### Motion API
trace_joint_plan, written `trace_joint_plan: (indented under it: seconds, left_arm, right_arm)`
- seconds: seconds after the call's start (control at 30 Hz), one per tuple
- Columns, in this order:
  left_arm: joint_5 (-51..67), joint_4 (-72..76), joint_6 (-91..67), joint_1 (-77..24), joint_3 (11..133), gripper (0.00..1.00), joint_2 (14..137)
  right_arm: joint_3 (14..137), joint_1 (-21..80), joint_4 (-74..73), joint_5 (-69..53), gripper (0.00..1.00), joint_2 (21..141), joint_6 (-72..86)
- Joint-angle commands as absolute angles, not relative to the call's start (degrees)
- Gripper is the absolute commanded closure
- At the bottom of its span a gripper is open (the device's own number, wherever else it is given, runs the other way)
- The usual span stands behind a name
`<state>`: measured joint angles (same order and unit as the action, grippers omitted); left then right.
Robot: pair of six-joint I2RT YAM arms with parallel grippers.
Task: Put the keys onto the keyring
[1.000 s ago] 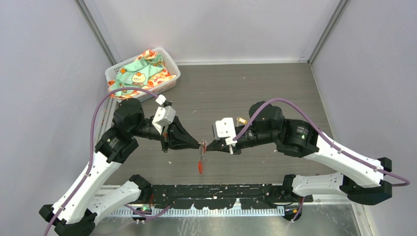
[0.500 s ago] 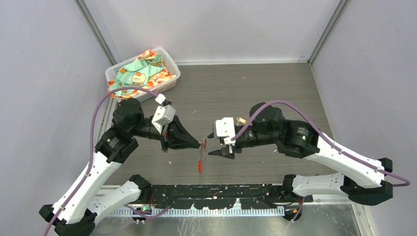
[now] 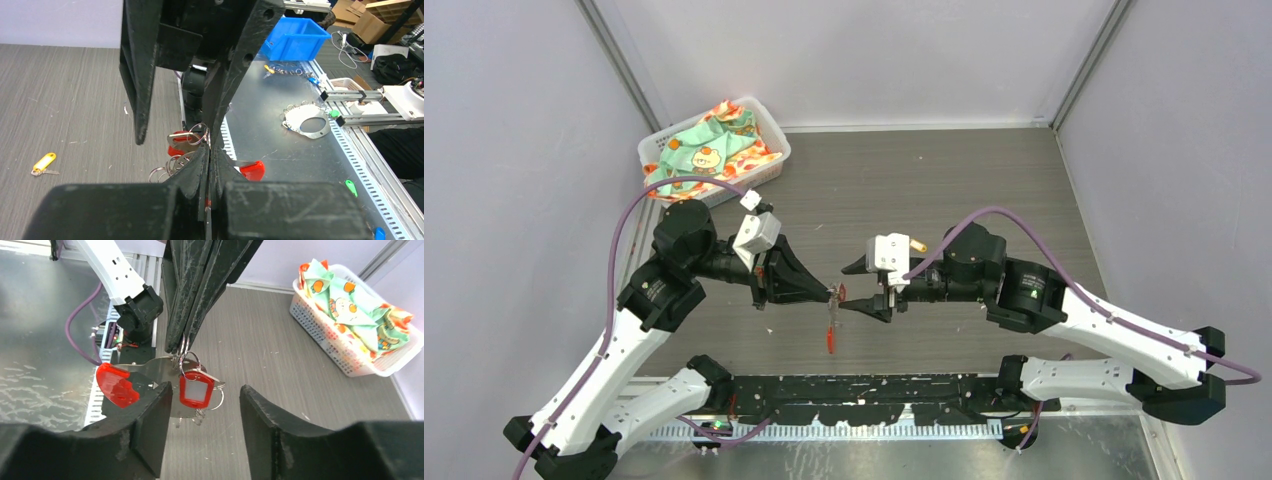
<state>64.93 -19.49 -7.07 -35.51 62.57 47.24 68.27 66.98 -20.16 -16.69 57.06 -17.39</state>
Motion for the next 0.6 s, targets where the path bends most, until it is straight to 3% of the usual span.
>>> trace_joint_plan:
  seconds: [0.0, 0.37, 0.57]
  left_arm:
    - [64.6, -17.0, -7.4, -35.4, 64.2, 1.0, 46.4]
    - [64.2, -17.4, -7.3, -35.4, 64.1, 1.0, 46.0]
    - [64.2, -17.3, -7.3, -35.4, 64.1, 1.0, 46.0]
  right_arm:
    - [67.9, 67.3, -13.5, -16.7, 0.47, 56.5, -15.3]
    - [68.2, 67.3, -15.2, -18.2, 0.86, 56.8, -14.6]
    - [69.5, 67.3, -19.3, -19.2, 0.89, 57.0, -15.0]
